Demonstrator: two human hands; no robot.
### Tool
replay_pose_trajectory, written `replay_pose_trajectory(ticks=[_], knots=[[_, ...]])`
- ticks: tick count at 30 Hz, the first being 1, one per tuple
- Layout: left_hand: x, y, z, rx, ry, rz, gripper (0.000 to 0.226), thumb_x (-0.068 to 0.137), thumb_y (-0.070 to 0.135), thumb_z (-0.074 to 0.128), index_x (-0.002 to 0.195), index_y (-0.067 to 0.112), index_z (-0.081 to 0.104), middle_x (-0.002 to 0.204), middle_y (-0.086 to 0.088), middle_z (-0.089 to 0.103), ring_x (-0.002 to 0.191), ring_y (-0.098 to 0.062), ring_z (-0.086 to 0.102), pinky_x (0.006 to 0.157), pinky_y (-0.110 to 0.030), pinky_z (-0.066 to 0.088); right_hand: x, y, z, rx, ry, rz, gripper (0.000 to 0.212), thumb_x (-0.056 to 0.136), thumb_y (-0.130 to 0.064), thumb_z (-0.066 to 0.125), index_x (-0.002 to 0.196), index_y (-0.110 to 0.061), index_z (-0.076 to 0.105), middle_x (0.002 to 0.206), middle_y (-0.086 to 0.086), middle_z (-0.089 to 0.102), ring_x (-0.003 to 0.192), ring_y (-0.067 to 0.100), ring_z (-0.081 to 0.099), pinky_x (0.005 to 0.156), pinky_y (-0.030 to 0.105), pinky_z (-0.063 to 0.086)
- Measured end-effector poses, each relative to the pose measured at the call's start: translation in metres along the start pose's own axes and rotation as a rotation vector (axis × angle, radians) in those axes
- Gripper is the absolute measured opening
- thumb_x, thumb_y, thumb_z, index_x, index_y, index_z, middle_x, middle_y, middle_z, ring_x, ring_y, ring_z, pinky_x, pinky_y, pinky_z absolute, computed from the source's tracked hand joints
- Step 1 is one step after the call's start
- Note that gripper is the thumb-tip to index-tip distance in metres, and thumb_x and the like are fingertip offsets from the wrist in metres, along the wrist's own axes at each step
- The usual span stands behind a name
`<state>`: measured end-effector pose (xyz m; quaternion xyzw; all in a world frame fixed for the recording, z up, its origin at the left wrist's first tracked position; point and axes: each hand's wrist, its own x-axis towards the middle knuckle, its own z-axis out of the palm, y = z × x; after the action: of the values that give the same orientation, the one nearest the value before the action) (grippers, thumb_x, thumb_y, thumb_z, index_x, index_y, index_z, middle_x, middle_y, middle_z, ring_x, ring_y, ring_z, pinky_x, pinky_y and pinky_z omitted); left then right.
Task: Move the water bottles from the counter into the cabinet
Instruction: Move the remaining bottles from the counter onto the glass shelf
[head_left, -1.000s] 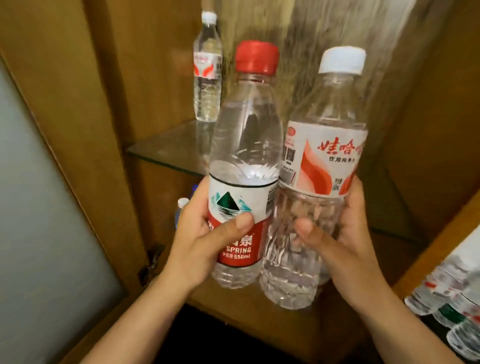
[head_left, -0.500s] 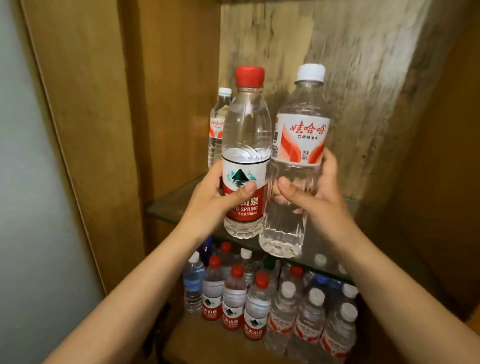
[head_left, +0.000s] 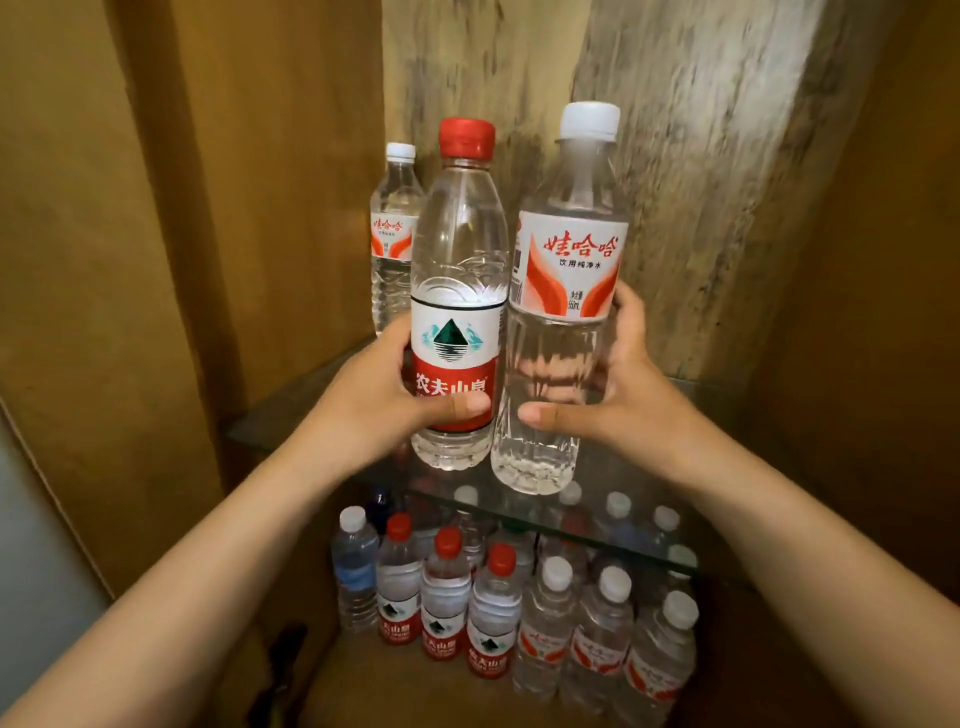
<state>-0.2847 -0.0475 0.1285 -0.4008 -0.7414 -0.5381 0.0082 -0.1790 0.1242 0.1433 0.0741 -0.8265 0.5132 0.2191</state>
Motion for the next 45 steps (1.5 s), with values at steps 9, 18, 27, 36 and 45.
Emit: replay_pose_trajectory(ticks=[9, 18, 27, 36, 45], knots=[[0.015, -0.008, 0.002, 0.260, 0.145, -0.026, 0.067, 0.051, 0.043, 0.081, 0.104, 0.037, 0.041, 0.091, 0.028, 0.050, 0.085, 0.009, 0.049, 0.071, -0.017, 0.042, 0.017, 0.005, -0.003, -0.121, 0.054, 0.110, 0.121, 0.064, 0.003, 0.077, 0.143, -0.029, -0.009, 0.140, 0.001, 0.043, 0.127, 0.020, 0.046, 0.107, 0.051, 0.037], [0.088, -0.038, 0.003, 0.251, 0.178, -0.159, 0.074, 0.061, 0.023, 0.085, 0.126, 0.021, 0.050, 0.126, 0.003, 0.049, 0.116, -0.015, 0.047, 0.103, -0.036, 0.037, 0.078, 0.027, 0.001, -0.211, 0.163, 0.228, 0.114, 0.069, -0.002, 0.077, 0.143, -0.036, -0.002, 0.136, 0.002, 0.049, 0.125, 0.023, 0.047, 0.097, 0.056, 0.045], [0.141, -0.064, 0.012, 0.195, 0.332, -0.319, 0.068, 0.067, 0.021, 0.081, 0.123, 0.015, 0.044, 0.130, -0.007, 0.054, 0.121, -0.029, 0.051, 0.101, -0.048, 0.042, 0.140, 0.055, 0.015, -0.229, 0.284, 0.294, 0.111, 0.069, -0.002, 0.077, 0.144, -0.034, 0.003, 0.140, 0.006, 0.044, 0.129, 0.030, 0.043, 0.097, 0.055, 0.044], [0.158, -0.072, 0.023, 0.245, 0.529, -0.339, 0.071, 0.070, 0.018, 0.080, 0.126, 0.009, 0.038, 0.131, -0.012, 0.048, 0.123, -0.033, 0.047, 0.099, -0.046, 0.043, 0.173, 0.070, 0.023, -0.202, 0.333, 0.360, 0.109, 0.072, 0.000, 0.074, 0.144, -0.039, 0.002, 0.137, 0.009, 0.044, 0.125, 0.032, 0.044, 0.099, 0.052, 0.044], [0.160, -0.079, 0.028, 0.315, 0.619, -0.281, 0.062, 0.072, 0.015, 0.078, 0.121, 0.008, 0.041, 0.127, -0.012, 0.049, 0.121, -0.031, 0.047, 0.099, -0.044, 0.044, 0.180, 0.077, 0.022, -0.286, 0.362, 0.360, 0.110, 0.072, -0.007, 0.076, 0.144, -0.039, -0.001, 0.137, 0.010, 0.043, 0.125, 0.031, 0.044, 0.103, 0.051, 0.040]])
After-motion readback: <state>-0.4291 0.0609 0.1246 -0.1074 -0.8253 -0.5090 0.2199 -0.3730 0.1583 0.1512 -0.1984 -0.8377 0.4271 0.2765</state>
